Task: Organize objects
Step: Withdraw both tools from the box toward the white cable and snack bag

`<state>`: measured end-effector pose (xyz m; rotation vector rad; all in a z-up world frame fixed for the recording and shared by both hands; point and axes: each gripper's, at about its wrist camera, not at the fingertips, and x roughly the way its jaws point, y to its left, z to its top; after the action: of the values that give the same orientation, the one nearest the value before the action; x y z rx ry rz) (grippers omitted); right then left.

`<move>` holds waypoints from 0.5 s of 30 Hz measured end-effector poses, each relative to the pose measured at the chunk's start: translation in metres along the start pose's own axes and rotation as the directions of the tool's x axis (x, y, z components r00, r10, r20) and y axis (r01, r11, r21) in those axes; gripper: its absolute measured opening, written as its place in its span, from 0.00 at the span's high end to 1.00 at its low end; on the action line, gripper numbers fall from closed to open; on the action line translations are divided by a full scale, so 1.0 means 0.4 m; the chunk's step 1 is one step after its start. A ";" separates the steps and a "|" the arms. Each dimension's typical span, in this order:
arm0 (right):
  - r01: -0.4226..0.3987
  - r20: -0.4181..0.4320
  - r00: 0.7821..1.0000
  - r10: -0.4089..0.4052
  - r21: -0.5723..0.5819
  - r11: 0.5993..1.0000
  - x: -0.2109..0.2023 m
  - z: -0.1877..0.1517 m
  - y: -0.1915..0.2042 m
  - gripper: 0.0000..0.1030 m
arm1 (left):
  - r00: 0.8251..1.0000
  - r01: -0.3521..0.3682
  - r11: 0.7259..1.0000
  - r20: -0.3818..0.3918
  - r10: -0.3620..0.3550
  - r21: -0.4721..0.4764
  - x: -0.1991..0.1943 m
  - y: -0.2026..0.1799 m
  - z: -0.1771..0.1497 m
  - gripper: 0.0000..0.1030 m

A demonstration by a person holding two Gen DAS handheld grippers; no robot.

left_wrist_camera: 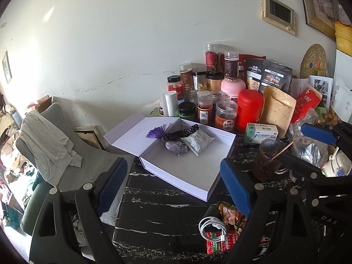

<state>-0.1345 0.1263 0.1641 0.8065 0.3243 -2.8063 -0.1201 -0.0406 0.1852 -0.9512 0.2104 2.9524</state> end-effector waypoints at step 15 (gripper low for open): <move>-0.031 -0.046 0.998 0.031 -0.001 1.000 -0.044 -0.137 0.019 0.42 | 1.000 0.023 0.999 -0.022 -0.022 0.043 -0.065 -0.092 -0.138 0.17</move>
<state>-0.0906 0.1360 0.1273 0.8690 0.3184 -2.7621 -0.0644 -0.0115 0.1517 -0.9736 0.2614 2.9058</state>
